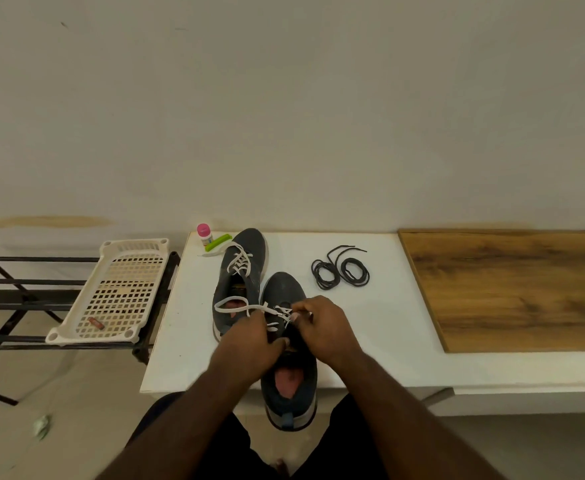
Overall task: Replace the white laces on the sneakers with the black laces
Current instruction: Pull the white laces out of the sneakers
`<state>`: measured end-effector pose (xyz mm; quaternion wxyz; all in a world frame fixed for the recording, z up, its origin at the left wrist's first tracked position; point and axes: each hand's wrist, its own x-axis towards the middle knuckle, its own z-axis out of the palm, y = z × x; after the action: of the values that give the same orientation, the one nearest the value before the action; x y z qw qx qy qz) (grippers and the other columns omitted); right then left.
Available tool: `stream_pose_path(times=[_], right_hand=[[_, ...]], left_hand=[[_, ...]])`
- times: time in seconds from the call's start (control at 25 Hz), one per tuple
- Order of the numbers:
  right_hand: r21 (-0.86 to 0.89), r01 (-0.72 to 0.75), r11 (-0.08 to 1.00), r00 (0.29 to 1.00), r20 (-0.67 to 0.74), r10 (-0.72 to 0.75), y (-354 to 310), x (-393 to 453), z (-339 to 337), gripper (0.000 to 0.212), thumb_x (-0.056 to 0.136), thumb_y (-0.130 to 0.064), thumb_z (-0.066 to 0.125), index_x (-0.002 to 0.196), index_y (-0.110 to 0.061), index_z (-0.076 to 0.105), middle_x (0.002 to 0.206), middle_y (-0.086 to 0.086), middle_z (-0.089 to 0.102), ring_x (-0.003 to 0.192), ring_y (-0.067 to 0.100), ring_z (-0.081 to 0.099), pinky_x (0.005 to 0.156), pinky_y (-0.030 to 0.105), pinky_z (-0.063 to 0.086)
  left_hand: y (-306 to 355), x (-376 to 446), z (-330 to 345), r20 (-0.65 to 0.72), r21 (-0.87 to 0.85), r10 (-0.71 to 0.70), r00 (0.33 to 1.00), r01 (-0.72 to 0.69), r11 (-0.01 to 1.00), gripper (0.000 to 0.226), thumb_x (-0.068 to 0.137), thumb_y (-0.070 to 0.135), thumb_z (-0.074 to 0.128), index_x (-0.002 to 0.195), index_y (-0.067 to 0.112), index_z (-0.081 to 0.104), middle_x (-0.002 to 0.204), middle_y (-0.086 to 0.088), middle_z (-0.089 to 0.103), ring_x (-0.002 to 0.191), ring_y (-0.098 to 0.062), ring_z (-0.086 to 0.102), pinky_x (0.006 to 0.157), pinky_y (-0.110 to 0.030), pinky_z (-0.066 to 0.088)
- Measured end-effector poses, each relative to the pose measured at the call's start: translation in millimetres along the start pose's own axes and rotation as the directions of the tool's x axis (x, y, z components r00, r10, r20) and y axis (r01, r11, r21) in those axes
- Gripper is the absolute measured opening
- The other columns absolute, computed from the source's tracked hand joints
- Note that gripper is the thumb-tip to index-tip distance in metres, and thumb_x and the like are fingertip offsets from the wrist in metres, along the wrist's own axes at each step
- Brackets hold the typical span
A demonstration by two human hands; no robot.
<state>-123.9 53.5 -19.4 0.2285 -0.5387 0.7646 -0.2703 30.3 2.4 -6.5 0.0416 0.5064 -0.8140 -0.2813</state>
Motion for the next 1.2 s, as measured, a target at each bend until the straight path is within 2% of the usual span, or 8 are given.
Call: stream_pose_path(times=[0.16, 0.32, 0.48, 0.72, 0.8, 0.92, 1.0, 1.2], right_hand=[[-0.179, 0.049, 0.983, 0.983, 0.185, -0.015, -14.2, 15.0, 11.9, 0.019, 0.086, -0.02, 0.058, 0.083, -0.009, 0.073, 0.083, 0.009, 0.063, 0.076, 0.022, 0.061, 0.073, 0.036, 0.055], [-0.158, 0.02, 0.987, 1.0, 0.021, -0.017, -9.1, 7.3, 21.0, 0.014, 0.093, -0.019, 0.055, 0.089, -0.011, 0.065, 0.096, 0.006, 0.057, 0.086, 0.022, 0.059, 0.078, 0.035, 0.05], [0.138, -0.236, 0.962, 0.955, -0.151, 0.256, 18.6, 4.8, 13.8, 0.009, 0.087, -0.015, 0.06, 0.079, -0.014, 0.062, 0.086, 0.001, 0.062, 0.082, 0.018, 0.061, 0.074, 0.037, 0.056], [-0.367, 0.193, 0.91, 0.98, 0.123, -0.158, -5.5, 5.1, 17.9, 0.024, 0.093, -0.033, 0.049, 0.103, -0.022, 0.067, 0.103, 0.0, 0.056, 0.101, 0.019, 0.048, 0.077, 0.028, 0.042], [-0.39, 0.136, 0.911, 0.991, 0.038, -0.131, -4.6, 7.5, 17.7, 0.02, 0.095, -0.029, 0.052, 0.098, -0.017, 0.068, 0.101, 0.002, 0.055, 0.096, 0.019, 0.051, 0.075, 0.03, 0.046], [-0.042, -0.207, 0.978, 0.94, -0.285, 0.187, 15.0, 6.9, 6.2, 0.01, 0.093, -0.018, 0.059, 0.093, -0.014, 0.069, 0.103, 0.005, 0.058, 0.087, 0.017, 0.056, 0.075, 0.027, 0.044], [0.048, -0.171, 0.984, 0.919, -0.353, 0.177, 29.5, 3.2, 3.6, 0.016, 0.093, -0.017, 0.062, 0.108, -0.016, 0.069, 0.115, 0.004, 0.061, 0.102, 0.019, 0.059, 0.087, 0.027, 0.045], [-0.386, 0.222, 0.895, 0.975, 0.082, -0.207, -1.0, -1.9, 16.0, 0.031, 0.091, -0.036, 0.053, 0.113, -0.021, 0.069, 0.115, -0.001, 0.059, 0.112, 0.021, 0.047, 0.091, 0.034, 0.045]], left_hand=[[-6.5, -1.8, 10.1, -0.057, -0.007, -0.007, 0.998, 0.006, 1.0, 0.021, 0.1, 0.034, 0.047, 0.089, 0.018, 0.054, 0.081, 0.001, 0.058, 0.073, -0.014, 0.054, 0.067, -0.028, 0.043], [-11.4, -0.1, 10.1, -0.081, -0.04, -0.014, 0.997, 0.011, 0.999, 0.023, 0.1, 0.034, 0.047, 0.082, 0.02, 0.052, 0.071, 0.007, 0.053, 0.068, -0.011, 0.051, 0.062, -0.026, 0.034], [-13.2, -0.8, 11.5, -0.093, -0.049, -0.015, 0.996, 0.011, 0.999, 0.024, 0.099, 0.036, 0.049, 0.085, 0.019, 0.056, 0.074, 0.005, 0.058, 0.07, -0.013, 0.053, 0.064, -0.027, 0.036], [-10.2, -0.7, 14.6, -0.09, -0.023, 0.024, 0.996, -0.026, 0.999, 0.022, 0.1, 0.035, 0.046, 0.083, 0.021, 0.05, 0.074, 0.006, 0.053, 0.068, -0.012, 0.05, 0.063, -0.026, 0.035], [-10.3, -0.7, 14.0, -0.093, -0.018, 0.021, 0.995, -0.023, 1.0, 0.022, 0.1, 0.035, 0.046, 0.083, 0.022, 0.05, 0.074, 0.006, 0.053, 0.068, -0.011, 0.051, 0.063, -0.025, 0.036], [-11.4, -1.0, 14.0, -0.094, -0.018, 0.02, 0.995, -0.022, 1.0, 0.024, 0.1, 0.036, 0.046, 0.081, 0.023, 0.05, 0.07, 0.008, 0.052, 0.065, -0.007, 0.049, 0.059, -0.024, 0.033], [-11.3, -1.2, 13.7, -0.093, -0.008, 0.022, 0.995, -0.022, 1.0, 0.023, 0.1, 0.036, 0.046, 0.081, 0.023, 0.05, 0.07, 0.008, 0.052, 0.064, -0.007, 0.048, 0.059, -0.024, 0.033], [-8.8, -1.3, 14.2, -0.073, -0.005, 0.038, 0.997, -0.038, 0.999, 0.022, 0.101, 0.036, 0.045, 0.083, 0.023, 0.048, 0.074, 0.007, 0.052, 0.068, -0.009, 0.049, 0.063, -0.024, 0.033]])
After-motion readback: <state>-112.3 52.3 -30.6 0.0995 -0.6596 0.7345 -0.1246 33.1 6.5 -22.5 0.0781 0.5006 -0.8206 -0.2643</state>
